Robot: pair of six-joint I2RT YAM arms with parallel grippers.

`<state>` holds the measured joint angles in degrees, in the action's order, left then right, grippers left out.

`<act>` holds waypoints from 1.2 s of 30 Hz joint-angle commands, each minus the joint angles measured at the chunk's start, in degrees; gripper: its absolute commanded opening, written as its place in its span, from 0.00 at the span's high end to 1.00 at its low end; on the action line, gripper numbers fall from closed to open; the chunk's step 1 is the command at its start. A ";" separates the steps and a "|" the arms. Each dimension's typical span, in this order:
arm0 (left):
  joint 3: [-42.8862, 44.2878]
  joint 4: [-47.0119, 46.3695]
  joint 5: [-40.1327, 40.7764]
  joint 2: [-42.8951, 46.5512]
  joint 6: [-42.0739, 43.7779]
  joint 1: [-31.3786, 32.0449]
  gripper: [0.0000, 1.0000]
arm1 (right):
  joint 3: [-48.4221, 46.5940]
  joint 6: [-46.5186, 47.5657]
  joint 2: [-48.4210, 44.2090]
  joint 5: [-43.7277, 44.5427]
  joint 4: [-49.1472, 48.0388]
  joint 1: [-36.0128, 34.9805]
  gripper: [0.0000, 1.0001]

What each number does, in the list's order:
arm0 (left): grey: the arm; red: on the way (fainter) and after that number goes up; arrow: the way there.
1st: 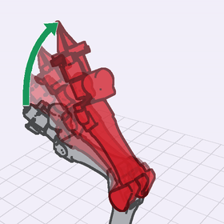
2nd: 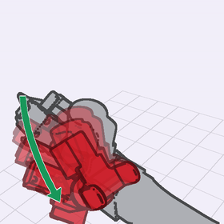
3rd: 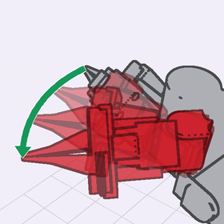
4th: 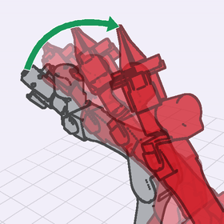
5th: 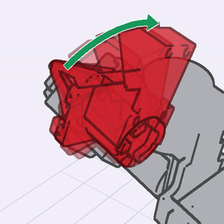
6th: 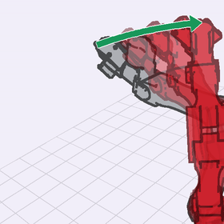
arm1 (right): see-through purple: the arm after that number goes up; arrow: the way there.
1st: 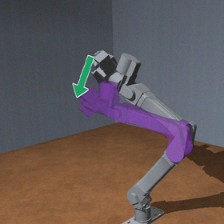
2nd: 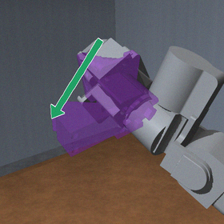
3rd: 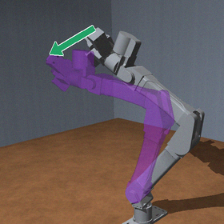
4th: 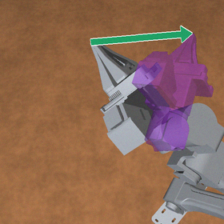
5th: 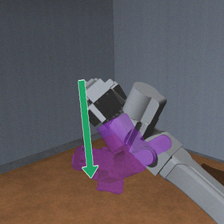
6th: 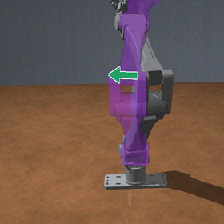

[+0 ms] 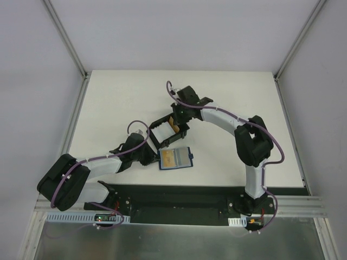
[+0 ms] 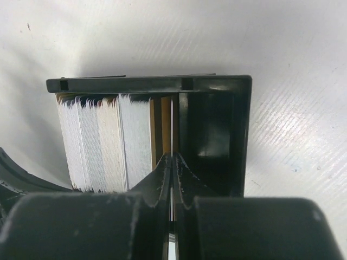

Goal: Put the credit cards into the card holder
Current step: Pick up the credit card from the storage box, then insert the credit card into the card holder.

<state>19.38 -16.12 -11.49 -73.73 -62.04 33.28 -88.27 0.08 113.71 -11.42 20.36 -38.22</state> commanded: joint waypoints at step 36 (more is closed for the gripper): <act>1.01 5.13 -3.37 2.63 5.09 -0.41 1.00 | 40.72 -8.87 -29.43 20.65 -7.09 -7.22 0.96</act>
<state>19.38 -12.51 -13.52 -71.22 -58.43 33.28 -47.66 -7.97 82.89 8.38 14.52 -45.32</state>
